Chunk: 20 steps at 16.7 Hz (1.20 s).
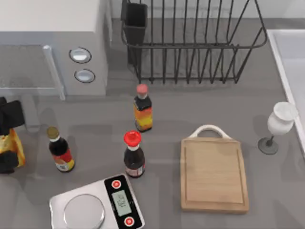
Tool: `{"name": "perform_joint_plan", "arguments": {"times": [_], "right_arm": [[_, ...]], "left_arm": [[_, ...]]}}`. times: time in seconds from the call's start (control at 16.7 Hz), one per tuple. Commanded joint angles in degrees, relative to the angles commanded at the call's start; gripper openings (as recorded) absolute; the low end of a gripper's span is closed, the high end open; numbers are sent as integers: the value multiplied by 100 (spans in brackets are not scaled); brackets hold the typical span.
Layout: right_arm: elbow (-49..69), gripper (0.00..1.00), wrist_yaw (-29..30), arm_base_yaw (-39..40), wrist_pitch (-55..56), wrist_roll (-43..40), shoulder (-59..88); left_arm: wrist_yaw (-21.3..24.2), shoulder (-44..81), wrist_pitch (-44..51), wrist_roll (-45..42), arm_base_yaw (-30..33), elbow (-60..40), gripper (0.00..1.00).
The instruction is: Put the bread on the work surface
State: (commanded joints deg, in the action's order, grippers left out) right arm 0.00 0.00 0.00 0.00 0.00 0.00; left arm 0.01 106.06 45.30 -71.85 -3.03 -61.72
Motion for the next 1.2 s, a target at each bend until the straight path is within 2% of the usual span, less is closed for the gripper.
{"name": "perform_joint_plan", "arguments": {"times": [0.36, 1.14, 1.2], "right_arm": [[0, 100, 0, 0, 0, 0, 0], [0, 100, 0, 0, 0, 0, 0], [0, 100, 0, 0, 0, 0, 0]], "left_arm": [[1, 135, -221, -9, -4, 125, 100], [1, 135, -221, -9, -4, 125, 2], [1, 135, -221, -9, -4, 125, 0]]}}
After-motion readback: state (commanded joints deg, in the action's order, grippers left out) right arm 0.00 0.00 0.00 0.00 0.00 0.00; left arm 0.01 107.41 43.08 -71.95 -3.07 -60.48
